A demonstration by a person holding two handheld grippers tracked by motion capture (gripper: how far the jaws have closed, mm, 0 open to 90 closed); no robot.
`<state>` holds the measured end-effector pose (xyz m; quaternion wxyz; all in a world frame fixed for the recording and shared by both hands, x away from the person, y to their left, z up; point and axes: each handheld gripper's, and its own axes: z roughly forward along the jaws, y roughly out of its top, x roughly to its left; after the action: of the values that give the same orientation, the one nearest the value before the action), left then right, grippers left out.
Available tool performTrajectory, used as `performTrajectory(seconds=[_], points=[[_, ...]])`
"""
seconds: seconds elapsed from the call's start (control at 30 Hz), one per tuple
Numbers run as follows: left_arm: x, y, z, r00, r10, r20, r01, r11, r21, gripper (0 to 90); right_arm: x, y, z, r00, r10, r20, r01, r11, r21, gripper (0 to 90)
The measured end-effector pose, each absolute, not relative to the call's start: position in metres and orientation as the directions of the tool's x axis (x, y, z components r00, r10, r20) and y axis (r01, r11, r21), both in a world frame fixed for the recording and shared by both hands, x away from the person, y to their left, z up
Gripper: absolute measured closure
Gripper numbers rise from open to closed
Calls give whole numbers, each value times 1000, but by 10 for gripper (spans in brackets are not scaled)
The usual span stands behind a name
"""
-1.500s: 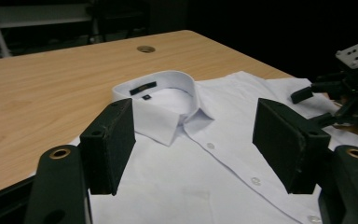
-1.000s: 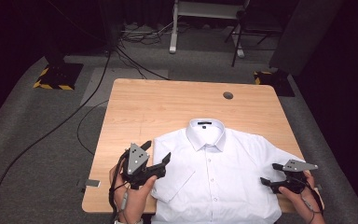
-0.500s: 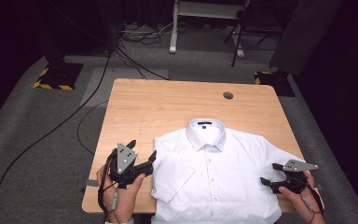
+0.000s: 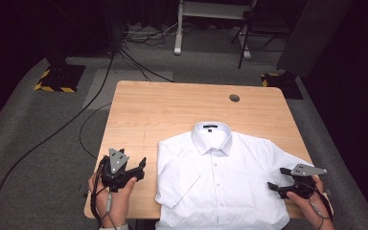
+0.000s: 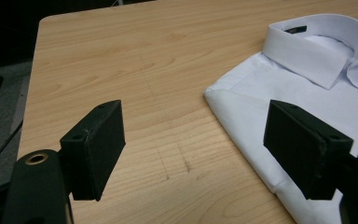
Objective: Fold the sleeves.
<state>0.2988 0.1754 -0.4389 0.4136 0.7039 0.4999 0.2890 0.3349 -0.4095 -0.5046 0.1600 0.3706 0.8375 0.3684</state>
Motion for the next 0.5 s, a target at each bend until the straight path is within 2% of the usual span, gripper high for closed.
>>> performTrajectory(seconds=[0.23,0.5], points=[[304,184,-453,320,947,42,484,-201,852,178,335,-410,-505,-674,739,6,503,453,736,128],[307,188,-465,343,939,3,540,-200,818,141,335,-410,-505,-674,739,8,504,452,736,128]])
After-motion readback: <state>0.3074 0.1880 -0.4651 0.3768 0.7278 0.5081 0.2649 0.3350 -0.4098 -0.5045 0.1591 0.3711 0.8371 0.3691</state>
